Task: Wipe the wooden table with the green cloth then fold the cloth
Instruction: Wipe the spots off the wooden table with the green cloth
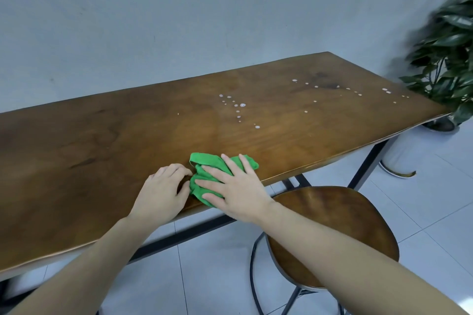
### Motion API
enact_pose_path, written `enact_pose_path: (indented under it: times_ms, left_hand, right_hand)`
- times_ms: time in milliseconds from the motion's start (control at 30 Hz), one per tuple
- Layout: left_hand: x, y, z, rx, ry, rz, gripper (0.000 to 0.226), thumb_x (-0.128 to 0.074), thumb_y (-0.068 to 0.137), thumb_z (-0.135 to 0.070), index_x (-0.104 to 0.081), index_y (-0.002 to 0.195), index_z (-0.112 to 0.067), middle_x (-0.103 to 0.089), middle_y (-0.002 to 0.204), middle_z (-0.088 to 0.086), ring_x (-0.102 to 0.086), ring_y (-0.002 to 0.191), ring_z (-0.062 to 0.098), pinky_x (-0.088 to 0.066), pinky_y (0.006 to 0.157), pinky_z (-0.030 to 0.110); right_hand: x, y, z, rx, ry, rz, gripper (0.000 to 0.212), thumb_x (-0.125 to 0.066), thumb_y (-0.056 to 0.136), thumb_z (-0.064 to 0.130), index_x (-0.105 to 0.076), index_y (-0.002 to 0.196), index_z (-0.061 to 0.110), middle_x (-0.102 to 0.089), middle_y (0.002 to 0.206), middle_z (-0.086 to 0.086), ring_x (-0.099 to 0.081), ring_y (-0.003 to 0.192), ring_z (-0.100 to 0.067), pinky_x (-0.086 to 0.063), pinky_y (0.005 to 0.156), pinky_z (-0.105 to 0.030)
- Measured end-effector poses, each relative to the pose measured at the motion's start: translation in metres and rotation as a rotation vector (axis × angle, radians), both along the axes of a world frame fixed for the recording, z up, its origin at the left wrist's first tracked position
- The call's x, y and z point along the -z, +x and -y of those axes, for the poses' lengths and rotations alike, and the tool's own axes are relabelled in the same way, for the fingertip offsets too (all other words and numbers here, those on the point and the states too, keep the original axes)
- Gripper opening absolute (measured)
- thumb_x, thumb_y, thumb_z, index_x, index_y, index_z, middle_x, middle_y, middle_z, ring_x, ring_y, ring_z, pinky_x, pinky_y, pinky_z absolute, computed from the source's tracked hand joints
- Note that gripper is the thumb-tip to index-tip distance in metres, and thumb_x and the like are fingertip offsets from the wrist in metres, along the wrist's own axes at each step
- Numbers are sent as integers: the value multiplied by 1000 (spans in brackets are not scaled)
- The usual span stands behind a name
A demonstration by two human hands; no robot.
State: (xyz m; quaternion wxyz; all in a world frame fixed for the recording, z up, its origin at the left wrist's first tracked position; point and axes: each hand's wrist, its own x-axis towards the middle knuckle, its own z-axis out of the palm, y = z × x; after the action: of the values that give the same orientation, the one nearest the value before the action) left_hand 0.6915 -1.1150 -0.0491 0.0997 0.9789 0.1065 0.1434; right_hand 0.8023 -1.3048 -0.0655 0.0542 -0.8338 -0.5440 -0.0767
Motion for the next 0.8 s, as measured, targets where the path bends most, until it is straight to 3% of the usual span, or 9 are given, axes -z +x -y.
enact_pose_path:
  times_ms: [100, 200, 333, 500, 633, 800]
  left_hand:
    - [-2, -6, -3, 10, 12, -15, 21, -56, 93, -29, -61, 113, -29, -57, 120, -14, -54, 110, 16, -45, 86, 36]
    - [-5, -7, -3, 26, 11, -38, 25, -52, 95, -33, -60, 119, -30, -55, 124, -16, -51, 114, 13, -42, 90, 34]
    - [-7, -5, -3, 52, 10, -70, 29, -48, 96, -36, -58, 124, -31, -53, 127, -17, -47, 118, 12, -40, 94, 33]
    - [-6, 7, -9, 83, 12, -74, 31, -47, 97, -37, -57, 126, -32, -53, 129, -16, -48, 120, 12, -40, 98, 33]
    - [-6, 24, -19, 43, -19, -85, 32, -46, 97, -39, -56, 127, -32, -52, 132, -14, -46, 124, 10, -39, 104, 34]
    - [-13, 46, -40, -35, -40, -116, 33, -47, 98, -38, -52, 129, -30, -50, 136, -12, -45, 128, 10, -37, 105, 32]
  right_hand:
    - [-8, 16, 17, 68, -45, -40, 53, -14, 102, 66, -36, 149, 56, -31, 163, 16, -13, 156, -27, -5, 123, -59]
    - [-15, 46, 46, 292, -100, -98, 52, -12, 100, 68, -22, 151, 62, -14, 167, 20, -1, 157, -22, 6, 125, -54]
    - [-22, 89, 92, 592, -165, -171, 55, -7, 96, 74, -10, 151, 65, 1, 168, 20, 13, 156, -31, 15, 120, -60]
    - [-28, 129, 112, 782, -244, -240, 58, -1, 94, 77, -1, 151, 66, 8, 169, 16, 14, 156, -31, 9, 120, -66]
    - [-32, 149, 67, 768, -279, -270, 57, -3, 97, 72, 2, 153, 61, 12, 169, 15, 18, 154, -35, 10, 115, -72]
    - [-33, 131, -27, 463, -289, -213, 60, -4, 98, 70, 1, 156, 56, 13, 169, 14, 22, 152, -40, 13, 112, -75]
